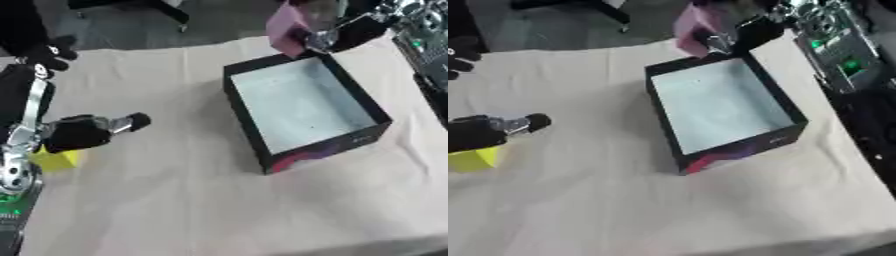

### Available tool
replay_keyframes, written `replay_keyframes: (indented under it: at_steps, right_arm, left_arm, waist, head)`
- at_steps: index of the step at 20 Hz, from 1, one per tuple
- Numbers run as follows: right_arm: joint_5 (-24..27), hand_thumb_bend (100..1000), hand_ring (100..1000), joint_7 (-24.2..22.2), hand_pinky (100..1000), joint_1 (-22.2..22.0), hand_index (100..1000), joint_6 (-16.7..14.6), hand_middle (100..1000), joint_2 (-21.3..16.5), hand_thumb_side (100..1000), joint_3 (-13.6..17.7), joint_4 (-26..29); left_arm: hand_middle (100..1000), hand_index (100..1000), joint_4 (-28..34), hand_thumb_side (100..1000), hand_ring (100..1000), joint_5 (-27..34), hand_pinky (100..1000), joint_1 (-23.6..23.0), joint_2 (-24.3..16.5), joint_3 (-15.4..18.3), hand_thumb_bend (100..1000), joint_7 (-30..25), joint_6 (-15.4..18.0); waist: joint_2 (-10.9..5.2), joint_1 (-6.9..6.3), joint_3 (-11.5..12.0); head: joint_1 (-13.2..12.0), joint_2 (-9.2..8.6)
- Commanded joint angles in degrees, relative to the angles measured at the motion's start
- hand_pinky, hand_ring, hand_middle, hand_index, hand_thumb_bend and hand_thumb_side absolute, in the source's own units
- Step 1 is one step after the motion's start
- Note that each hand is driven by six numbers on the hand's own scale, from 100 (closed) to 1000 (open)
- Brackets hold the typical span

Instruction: Pick up the objects with one hand, pass them to the other hand, and then place them into the box on the other side of the table.

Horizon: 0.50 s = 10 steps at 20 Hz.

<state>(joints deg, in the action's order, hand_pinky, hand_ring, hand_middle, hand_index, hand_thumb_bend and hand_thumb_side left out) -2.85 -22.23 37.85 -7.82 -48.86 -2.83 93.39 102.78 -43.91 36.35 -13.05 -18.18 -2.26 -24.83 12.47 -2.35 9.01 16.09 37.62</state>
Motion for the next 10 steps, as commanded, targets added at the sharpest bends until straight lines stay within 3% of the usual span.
replay_keyframes:
  at_steps: [1, 10]
  right_arm:
    - [-1.3, 318, 753, 0.0, 780, -0.8, 679, -1.4, 275, -3.4, 100, 1.5, -0.4]
    - [-3.8, 317, 754, -1.3, 780, -3.3, 681, -5.2, 277, -4.1, 100, 1.1, -2.0]
  left_arm:
    - [730, 915, 1.3, 462, 753, 0.3, 794, 1.2, -1.1, 0.6, 960, 0.1, 0.2]
    - [728, 911, 1.4, 461, 753, 0.4, 793, 1.5, -0.9, 0.6, 965, -0.1, 0.3]
  waist:
    - [-1.94, 0.66, 0.1]
    - [-1.87, 0.33, 0.3]
  head:
    - [0.5, -0.82]
    - [2.8, -0.82]
